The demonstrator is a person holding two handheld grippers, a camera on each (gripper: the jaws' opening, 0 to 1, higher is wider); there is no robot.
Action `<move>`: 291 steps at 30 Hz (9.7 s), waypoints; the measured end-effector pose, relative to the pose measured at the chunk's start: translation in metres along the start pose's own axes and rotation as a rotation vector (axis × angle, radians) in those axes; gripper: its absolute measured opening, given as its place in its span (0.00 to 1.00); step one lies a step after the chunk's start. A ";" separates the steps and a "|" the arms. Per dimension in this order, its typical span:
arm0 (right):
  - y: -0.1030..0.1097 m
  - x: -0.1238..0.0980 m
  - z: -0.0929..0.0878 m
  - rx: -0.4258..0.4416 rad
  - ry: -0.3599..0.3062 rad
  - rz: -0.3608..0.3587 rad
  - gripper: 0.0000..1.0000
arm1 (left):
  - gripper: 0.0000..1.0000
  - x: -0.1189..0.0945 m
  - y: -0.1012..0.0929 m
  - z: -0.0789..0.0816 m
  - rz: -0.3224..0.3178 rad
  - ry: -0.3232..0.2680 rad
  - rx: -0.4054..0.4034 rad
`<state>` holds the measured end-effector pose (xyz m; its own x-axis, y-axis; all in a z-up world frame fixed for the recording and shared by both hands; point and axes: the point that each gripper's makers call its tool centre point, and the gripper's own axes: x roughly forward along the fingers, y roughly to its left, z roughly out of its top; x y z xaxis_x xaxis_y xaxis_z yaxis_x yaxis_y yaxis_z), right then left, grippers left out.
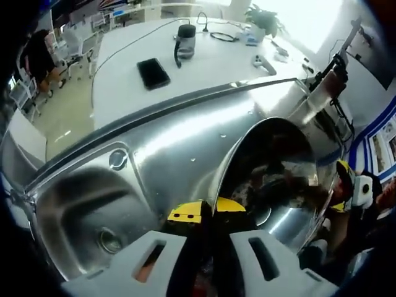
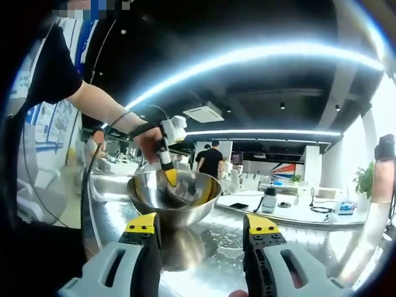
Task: Pick up bowl with dirty water move over sink pour dirty water into sink return bowl to place
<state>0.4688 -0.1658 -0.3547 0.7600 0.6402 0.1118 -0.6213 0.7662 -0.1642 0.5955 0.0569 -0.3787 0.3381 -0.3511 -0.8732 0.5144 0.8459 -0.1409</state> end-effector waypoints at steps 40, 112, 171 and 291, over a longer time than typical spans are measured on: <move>0.002 0.002 -0.006 -0.004 0.035 0.009 0.45 | 0.00 -0.064 0.079 -0.006 0.076 -0.110 -0.128; 0.040 -0.003 0.009 0.000 -0.043 0.229 0.45 | 0.00 -0.135 0.174 -0.038 0.349 -0.183 -0.137; 0.047 0.002 -0.001 -0.063 0.013 0.237 0.46 | 0.00 -0.174 0.183 0.009 0.651 -0.260 0.236; 0.043 0.007 -0.015 -0.117 0.093 0.196 0.43 | 0.00 -0.217 0.151 0.053 1.154 -0.332 0.995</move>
<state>0.4501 -0.1295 -0.3762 0.6451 0.7638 -0.0231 -0.7362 0.6131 -0.2865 0.6417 0.2395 -0.1859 0.9871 0.0938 -0.1295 0.1134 0.1608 0.9805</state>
